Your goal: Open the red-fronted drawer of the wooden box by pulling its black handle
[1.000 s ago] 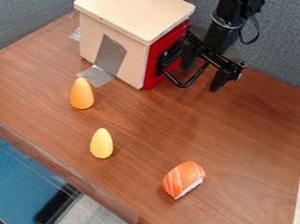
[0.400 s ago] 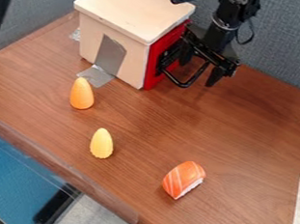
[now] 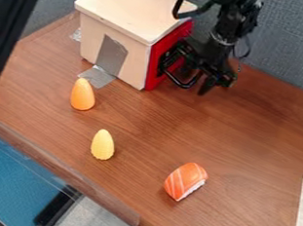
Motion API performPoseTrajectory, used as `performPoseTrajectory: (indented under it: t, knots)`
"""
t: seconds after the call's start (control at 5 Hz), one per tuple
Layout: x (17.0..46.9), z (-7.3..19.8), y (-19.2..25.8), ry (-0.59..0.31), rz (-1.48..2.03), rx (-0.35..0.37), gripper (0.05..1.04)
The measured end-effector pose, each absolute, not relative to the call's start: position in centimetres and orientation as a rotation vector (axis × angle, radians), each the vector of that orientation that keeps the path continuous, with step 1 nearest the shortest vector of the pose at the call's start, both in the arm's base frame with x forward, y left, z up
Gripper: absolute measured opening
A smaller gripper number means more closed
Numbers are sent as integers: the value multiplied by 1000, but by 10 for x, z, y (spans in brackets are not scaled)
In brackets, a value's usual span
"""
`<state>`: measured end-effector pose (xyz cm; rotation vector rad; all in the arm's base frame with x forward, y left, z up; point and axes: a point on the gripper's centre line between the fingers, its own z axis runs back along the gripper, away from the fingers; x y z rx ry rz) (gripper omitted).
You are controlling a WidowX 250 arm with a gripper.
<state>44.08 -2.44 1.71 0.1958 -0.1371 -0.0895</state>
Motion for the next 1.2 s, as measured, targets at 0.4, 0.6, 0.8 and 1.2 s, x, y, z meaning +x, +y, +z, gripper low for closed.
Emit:
performPoseTrajectory:
  t: [0.4, 0.6, 0.8, 1.2]
  knots:
    - [443, 18, -28, -141, -70, 175, 154]
    - [442, 18, -39, -144, -89, 169, 144]
    - [440, 19, -63, -153, -119, 166, 144]
    - [445, 23, -111, -174, -149, 153, 144]
